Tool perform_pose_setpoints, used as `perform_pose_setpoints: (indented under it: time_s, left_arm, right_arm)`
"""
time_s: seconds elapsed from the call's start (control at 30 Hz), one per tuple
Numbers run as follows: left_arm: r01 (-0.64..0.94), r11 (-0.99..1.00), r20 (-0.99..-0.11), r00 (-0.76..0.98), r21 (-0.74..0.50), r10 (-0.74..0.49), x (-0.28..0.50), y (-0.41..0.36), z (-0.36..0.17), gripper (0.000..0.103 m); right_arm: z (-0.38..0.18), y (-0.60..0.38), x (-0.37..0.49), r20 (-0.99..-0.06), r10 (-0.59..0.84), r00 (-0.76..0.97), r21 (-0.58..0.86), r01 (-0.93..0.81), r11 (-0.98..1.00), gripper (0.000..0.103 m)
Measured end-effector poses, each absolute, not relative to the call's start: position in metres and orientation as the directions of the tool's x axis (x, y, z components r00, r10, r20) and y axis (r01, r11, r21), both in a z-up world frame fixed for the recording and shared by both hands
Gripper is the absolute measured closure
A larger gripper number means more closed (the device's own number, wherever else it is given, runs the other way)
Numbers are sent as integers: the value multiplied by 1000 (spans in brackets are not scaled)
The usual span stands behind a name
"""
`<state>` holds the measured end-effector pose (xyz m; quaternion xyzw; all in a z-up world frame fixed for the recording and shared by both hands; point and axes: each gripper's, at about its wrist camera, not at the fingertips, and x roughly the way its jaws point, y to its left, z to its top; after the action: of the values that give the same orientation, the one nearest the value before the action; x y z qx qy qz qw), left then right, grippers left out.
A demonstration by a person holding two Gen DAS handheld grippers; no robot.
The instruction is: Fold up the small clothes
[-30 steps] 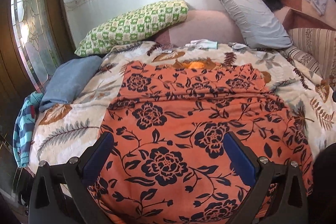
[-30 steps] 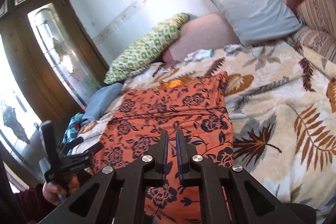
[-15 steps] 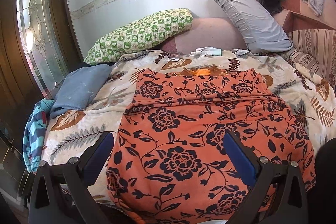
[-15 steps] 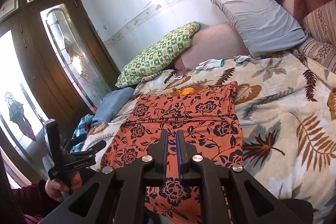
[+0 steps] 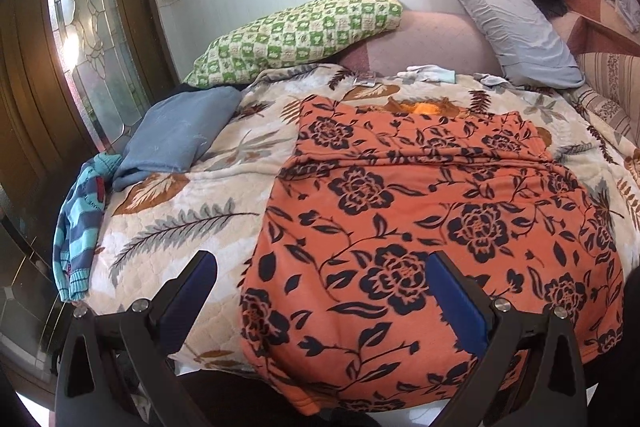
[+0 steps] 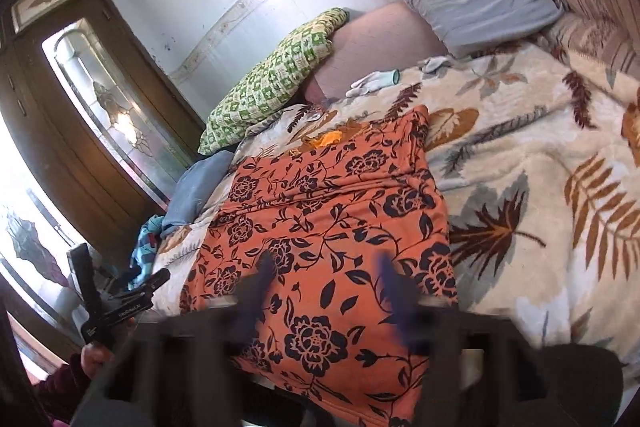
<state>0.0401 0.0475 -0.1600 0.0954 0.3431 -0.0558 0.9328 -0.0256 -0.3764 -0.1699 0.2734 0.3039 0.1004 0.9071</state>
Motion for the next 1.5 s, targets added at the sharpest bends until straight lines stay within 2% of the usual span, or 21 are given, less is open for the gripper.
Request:
perform_pose_setpoints:
  time_s: [0.07, 0.2, 0.37, 0.57, 0.7, 1.07, 1.5]
  left_arm:
    - [171, 976, -670, 742, 136, -37, 40, 55, -165, 0]
    - [166, 980, -716, 697, 106, -41, 37, 77, -177, 0]
    - [142, 982, -728, 685, 122, -9, 46, 107, -178, 0]
    - [60, 997, -775, 632, 39, -8, 63, 145, -179, 0]
    - [28, 999, -813, 582, 32, 9, 63, 153, -195, 0]
    - [13, 999, -872, 489, 38, 27, 65, 156, -217, 0]
    - [46, 995, -888, 456, 84, 54, 69, 139, -227, 0]
  right_arm:
    - [-176, -380, -27, -504, 369, 781, 584, -6, 812, 25]
    - [-186, -382, -27, -589, 368, 720, 580, 59, 813, 25]
    - [-199, -388, -22, -636, 388, 667, 613, 131, 780, 27]
    - [-210, -381, -12, -661, 409, 629, 615, 142, 776, 27]
    - [-217, -372, -8, -683, 422, 596, 605, 139, 784, 27]
    - [-232, -371, -11, -708, 431, 559, 600, 156, 785, 27]
    - [-246, -371, -5, -699, 463, 544, 626, 153, 765, 27]
